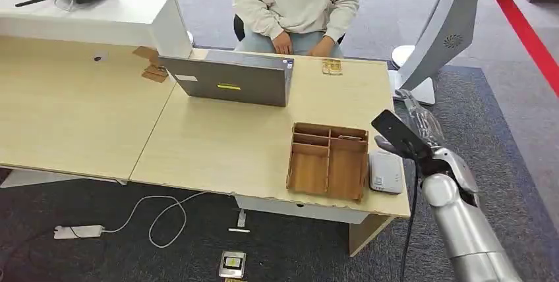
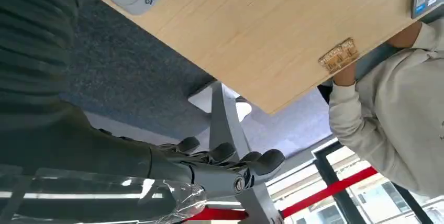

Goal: Pass the card to the sensor for recognition and then transmit it.

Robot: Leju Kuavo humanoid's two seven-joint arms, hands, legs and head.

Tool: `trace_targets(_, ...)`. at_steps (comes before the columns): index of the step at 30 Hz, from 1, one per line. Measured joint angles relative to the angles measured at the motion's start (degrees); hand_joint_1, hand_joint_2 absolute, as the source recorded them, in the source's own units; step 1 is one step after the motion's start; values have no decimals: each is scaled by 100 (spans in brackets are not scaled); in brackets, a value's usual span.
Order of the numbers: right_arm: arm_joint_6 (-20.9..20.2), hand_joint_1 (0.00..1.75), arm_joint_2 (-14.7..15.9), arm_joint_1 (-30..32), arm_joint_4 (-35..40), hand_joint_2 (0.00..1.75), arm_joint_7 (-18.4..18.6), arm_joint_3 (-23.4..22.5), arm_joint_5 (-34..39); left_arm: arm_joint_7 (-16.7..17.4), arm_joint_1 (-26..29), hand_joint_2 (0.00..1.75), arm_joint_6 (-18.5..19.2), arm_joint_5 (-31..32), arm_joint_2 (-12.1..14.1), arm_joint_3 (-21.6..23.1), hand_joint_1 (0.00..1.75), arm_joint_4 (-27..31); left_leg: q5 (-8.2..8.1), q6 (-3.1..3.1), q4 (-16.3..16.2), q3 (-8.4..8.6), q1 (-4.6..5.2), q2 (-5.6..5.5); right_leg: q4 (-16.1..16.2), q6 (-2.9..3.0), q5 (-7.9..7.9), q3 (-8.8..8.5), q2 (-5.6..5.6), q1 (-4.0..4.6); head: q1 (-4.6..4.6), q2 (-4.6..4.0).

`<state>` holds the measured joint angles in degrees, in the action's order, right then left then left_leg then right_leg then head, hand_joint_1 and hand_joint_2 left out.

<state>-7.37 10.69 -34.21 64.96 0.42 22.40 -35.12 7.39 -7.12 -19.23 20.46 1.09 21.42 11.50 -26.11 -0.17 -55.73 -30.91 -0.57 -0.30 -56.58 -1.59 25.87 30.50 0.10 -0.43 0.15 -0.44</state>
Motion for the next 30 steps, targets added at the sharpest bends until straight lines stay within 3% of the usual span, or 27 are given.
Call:
trace_targets(18, -146, 0, 20, 132, 146, 175, -22, 61, -135, 22, -3, 0, 2, -7, -13, 0, 0, 0, 0, 0, 1, -2, 0, -1, -1, 0, 0, -1, 0, -1, 0, 0)
trace_targets(30, -194, 0, -555, 146, 37, 175, -201, 437, -389, 22, -23, 0, 11, 11, -33, 9, 0, 0, 0, -1, 3, -3, -4, -2, -2, 0, 1, -2, -3, 5, 0, 0)
